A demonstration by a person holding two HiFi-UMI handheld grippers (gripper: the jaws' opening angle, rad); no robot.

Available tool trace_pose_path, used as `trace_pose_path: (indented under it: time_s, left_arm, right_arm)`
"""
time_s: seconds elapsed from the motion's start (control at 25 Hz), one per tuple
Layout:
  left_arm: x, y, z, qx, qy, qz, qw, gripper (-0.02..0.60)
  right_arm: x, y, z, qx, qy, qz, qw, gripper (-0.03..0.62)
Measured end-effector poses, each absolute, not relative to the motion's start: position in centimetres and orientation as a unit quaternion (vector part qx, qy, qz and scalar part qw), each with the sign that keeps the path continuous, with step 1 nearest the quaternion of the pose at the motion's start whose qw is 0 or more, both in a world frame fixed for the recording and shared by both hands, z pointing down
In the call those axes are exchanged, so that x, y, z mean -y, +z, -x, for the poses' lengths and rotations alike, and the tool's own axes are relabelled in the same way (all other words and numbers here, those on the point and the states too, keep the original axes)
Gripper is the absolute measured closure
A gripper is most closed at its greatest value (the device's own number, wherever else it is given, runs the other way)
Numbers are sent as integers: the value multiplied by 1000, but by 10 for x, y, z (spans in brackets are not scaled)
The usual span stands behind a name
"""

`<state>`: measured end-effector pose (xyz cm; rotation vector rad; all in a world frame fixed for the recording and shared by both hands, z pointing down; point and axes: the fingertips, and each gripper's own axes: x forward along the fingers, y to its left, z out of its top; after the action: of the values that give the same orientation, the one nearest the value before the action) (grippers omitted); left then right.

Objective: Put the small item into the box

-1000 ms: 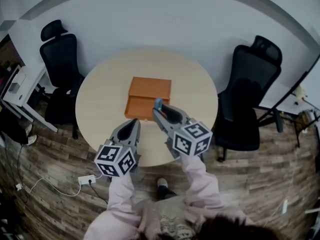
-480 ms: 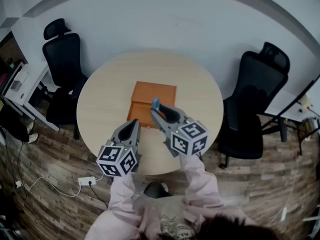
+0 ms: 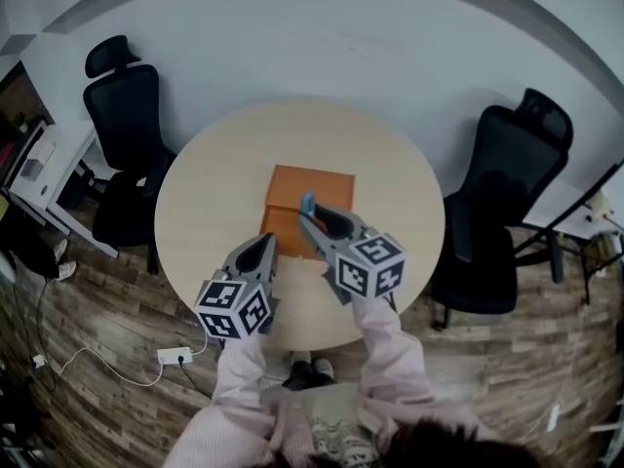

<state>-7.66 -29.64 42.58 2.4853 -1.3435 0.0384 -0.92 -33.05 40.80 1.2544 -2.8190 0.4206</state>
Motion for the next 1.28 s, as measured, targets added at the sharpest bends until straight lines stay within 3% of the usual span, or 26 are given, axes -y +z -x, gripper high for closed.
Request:
trace_pose_path:
  time_s: [1.28]
  left_arm:
    - [368, 525, 81, 450, 51, -847, 278, 568]
  right_arm:
    - [421, 522, 41, 904, 198, -332, 184, 455]
